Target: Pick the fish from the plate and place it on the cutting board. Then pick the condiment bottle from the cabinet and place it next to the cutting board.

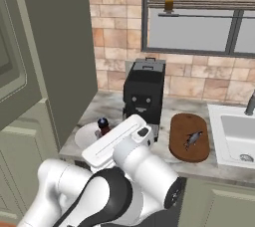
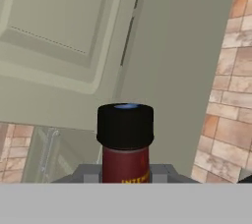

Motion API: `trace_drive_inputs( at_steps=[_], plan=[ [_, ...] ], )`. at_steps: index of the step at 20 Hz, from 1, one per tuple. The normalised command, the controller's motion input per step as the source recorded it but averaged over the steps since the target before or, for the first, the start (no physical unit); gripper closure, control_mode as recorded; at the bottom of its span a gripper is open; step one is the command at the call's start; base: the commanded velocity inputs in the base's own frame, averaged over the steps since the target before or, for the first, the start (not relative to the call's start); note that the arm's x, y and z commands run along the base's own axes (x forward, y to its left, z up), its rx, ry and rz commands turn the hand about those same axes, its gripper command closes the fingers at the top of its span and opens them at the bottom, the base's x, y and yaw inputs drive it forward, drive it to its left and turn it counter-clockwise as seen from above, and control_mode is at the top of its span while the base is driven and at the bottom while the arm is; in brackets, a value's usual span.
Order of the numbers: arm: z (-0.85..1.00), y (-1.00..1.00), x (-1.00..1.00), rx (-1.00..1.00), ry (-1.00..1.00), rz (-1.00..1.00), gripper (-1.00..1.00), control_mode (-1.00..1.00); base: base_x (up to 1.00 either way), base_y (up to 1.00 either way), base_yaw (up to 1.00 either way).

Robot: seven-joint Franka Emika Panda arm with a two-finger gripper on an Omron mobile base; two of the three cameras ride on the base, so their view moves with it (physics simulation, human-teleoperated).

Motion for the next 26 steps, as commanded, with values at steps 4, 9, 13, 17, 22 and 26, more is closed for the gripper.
trace_drive_inputs(
  at_steps=[4,9,13,17,22,26],
  plan=[
    [-0.32,-0.18,0.25,0.0,0.04,0.0,1.0,-1.0,0.0,0.0,0.0],
    [-0.34,-0.23,0.2,0.0,0.04,0.0,1.0,-1.0,0.0,0.0,0.0],
    [-0.25,-0.22,0.25,0.02,0.04,0.0,1.0,-1.0,0.0,0.0,0.0],
    [-0.23,-0.15,0.27,0.03,0.06,0.0,1.0,-1.0,0.0,0.0,0.0],
    [-0.25,-0.15,0.32,0.04,0.09,-0.01,1.0,-1.0,0.0,0.0,0.0],
    [-0.23,-0.14,0.27,0.04,0.08,-0.01,1.0,-1.0,0.0,0.0,0.0]
  ],
)
